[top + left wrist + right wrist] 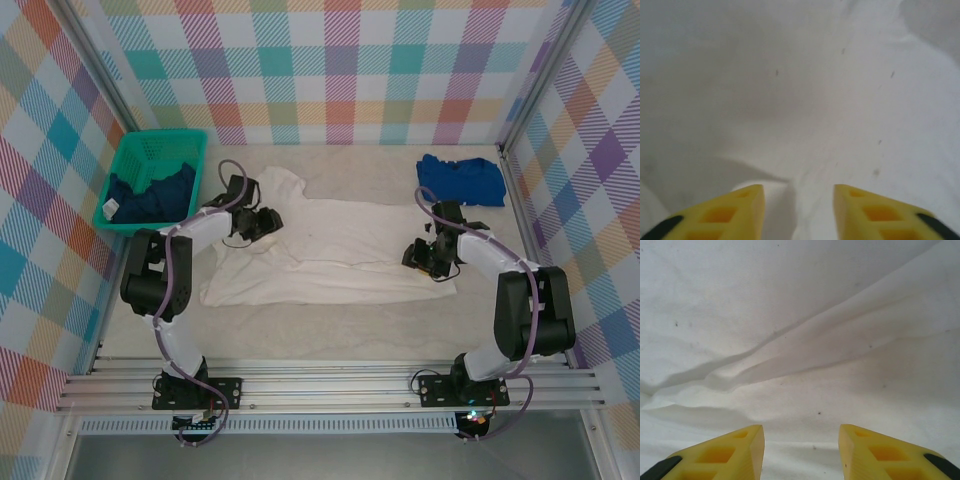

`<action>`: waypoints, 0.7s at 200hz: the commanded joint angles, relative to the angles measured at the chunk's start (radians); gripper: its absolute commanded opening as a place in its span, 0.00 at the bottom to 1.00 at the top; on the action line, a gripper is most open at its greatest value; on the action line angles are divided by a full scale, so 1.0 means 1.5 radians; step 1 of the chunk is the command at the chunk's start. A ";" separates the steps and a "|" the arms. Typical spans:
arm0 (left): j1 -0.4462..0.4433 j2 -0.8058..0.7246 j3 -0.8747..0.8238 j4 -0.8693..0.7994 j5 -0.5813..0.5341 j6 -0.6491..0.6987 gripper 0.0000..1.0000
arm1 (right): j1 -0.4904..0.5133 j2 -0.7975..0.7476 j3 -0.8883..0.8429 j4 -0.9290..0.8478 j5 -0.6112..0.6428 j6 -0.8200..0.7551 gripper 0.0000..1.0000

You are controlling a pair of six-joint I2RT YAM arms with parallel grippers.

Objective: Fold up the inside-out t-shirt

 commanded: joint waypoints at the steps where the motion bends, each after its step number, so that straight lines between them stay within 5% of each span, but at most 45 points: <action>1: -0.030 -0.035 -0.014 -0.073 -0.008 0.052 0.47 | 0.005 -0.006 0.004 0.006 -0.017 -0.014 0.43; 49: -0.042 -0.028 -0.023 -0.085 0.000 0.063 0.46 | 0.006 -0.007 0.000 0.009 -0.018 -0.017 0.43; 109: -0.049 0.001 0.012 -0.084 0.018 0.074 0.13 | 0.006 0.002 -0.005 0.017 -0.020 -0.018 0.43; 140: -0.054 0.025 0.060 -0.089 0.024 0.090 0.04 | 0.006 0.006 -0.005 0.018 -0.021 -0.019 0.43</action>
